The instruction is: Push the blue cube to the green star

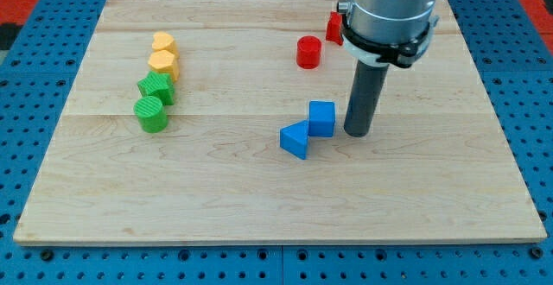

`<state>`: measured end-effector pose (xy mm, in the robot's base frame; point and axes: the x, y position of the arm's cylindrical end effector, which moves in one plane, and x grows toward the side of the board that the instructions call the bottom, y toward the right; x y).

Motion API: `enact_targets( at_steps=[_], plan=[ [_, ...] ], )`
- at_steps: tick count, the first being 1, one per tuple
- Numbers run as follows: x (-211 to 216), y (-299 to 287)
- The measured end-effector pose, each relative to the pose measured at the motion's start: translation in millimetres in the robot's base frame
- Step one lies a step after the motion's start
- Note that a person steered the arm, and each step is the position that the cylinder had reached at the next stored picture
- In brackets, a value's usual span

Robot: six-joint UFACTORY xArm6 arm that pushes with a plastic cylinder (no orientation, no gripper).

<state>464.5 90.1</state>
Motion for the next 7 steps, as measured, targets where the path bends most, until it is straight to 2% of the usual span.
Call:
enact_targets(
  at_steps=[5, 7],
  plan=[
    [-66, -166],
    [-88, -200]
  ],
)
